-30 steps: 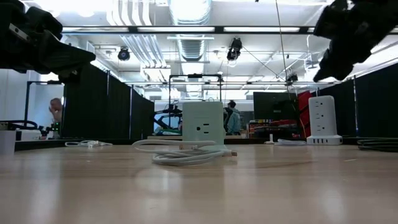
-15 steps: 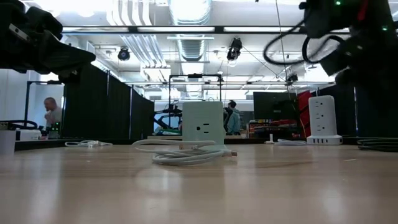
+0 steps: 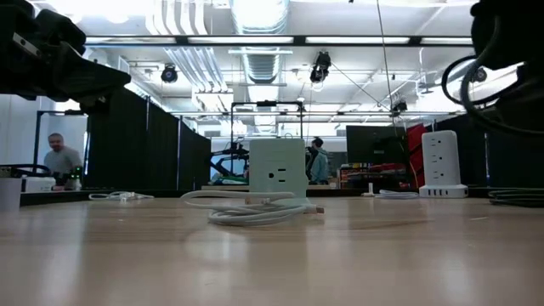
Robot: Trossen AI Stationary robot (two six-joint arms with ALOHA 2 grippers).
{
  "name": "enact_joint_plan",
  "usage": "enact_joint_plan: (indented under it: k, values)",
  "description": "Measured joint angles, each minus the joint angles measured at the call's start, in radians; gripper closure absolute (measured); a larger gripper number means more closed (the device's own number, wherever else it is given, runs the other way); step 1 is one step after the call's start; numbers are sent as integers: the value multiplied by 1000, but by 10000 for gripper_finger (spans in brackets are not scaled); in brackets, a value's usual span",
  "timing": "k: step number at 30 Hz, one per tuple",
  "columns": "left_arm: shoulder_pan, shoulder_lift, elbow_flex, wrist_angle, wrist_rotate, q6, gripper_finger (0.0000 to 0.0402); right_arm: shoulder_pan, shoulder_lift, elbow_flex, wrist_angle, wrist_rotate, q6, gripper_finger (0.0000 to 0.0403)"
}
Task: Insert USB
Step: Insert the right black charger cable into the pink outlet extension
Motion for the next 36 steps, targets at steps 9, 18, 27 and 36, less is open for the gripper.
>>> enact_joint_plan:
  k: [9,18,27,36]
  values:
    - [0,1,0,0,0,0,397,0,6,-41,62,-18,-4,249]
    - [0,1,0,0,0,0,397,2,127,-43,63,-70,-28,297]
    - [0,2,0,0,0,28,397,1,290,-17,27,-71,-36,368]
    - [2,5,0,63,-31,-3,397,-3,223,88,45,162,-29,390]
